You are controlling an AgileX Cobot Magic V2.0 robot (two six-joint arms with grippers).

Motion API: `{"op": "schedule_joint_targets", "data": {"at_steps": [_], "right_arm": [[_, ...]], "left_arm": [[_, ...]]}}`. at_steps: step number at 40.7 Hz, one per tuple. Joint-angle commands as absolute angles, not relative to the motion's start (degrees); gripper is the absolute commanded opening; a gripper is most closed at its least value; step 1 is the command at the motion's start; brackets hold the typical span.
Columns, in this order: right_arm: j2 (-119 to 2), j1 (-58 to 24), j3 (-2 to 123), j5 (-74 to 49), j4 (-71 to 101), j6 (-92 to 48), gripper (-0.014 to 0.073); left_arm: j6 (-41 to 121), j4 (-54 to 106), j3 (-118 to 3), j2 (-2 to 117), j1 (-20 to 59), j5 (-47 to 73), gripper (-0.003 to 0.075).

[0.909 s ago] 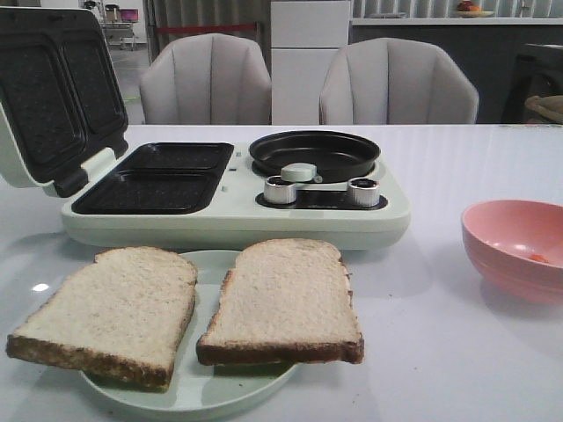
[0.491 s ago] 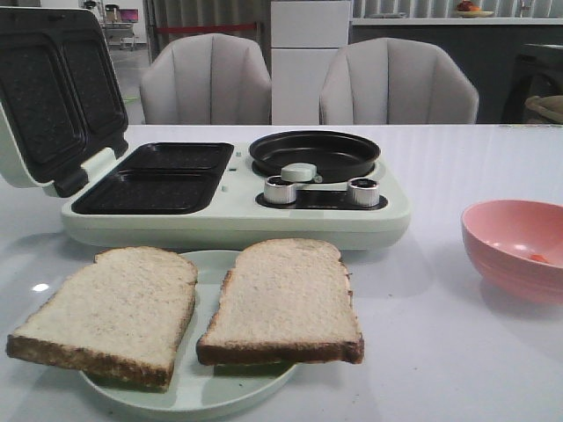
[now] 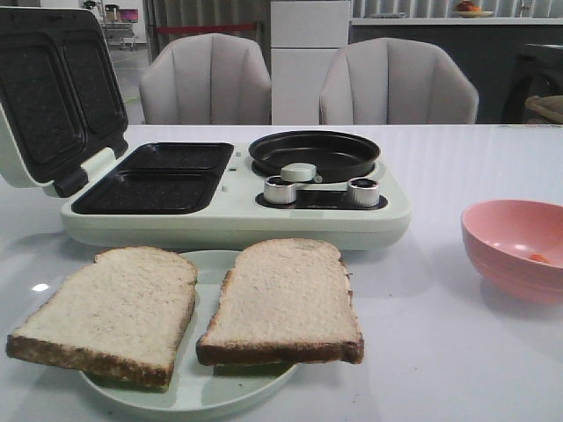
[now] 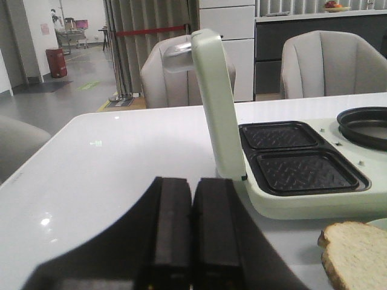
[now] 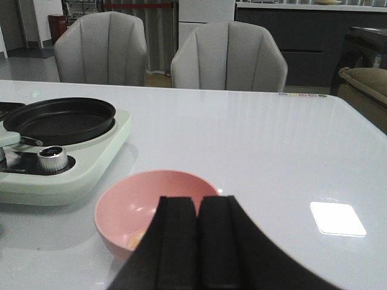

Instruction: Make breakfast with bread and shrimp

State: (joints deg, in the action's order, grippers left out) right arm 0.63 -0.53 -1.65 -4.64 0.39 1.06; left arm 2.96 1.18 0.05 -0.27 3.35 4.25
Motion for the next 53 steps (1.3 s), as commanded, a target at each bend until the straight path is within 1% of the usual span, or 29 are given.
{"op": "schedule_joint_targets", "data": {"at_steps": [1, 6, 18, 27, 33, 37, 43, 48, 53], "right_arm": [[1.8, -0.5, -0.6, 2.2, 0.0, 1.0, 0.0045], [1.8, -0.5, 1.3, 4.8, 1.3, 1.0, 0.0045], [-0.1, -0.5, 18.5, -4.3, 2.6, 1.0, 0.0045], [-9.8, -0.5, 31.3, -12.7, 2.6, 1.0, 0.0045], [-17.4, -0.5, 37.6, -20.5, 2.6, 1.0, 0.0045], [-21.9, -0.5, 38.4, -24.0, 2.6, 1.0, 0.0045], [-27.2, -0.5, 37.7, -28.7, 2.6, 1.0, 0.0045], [-30.8, -0.5, 37.0, -33.4, 2.6, 1.0, 0.0045], [-34.1, -0.5, 35.8, -34.0, 2.6, 1.0, 0.0045]], "left_arm": [[2.4, 2.0, 1.9, -1.2, 3.7, -4.0, 0.0101], [2.4, 2.6, 0.0, -1.2, 3.7, -4.0, 0.0101], [2.4, 3.0, -13.4, -1.0, 3.7, 3.7, 0.0101], [2.4, 1.9, -26.5, 1.4, 3.7, 12.4, 0.0101], [2.4, 1.5, -34.2, 8.4, 3.7, 21.9, 0.0101], [2.4, 1.5, -36.6, 13.8, 3.7, 27.4, 0.0101], [2.4, 1.6, -36.5, 20.4, 3.7, 31.8, 0.0101], [2.4, 1.8, -35.5, 24.5, 3.7, 32.6, 0.0101], [2.4, 3.4, -35.4, 27.6, 3.7, 33.1, 0.0101]]}}
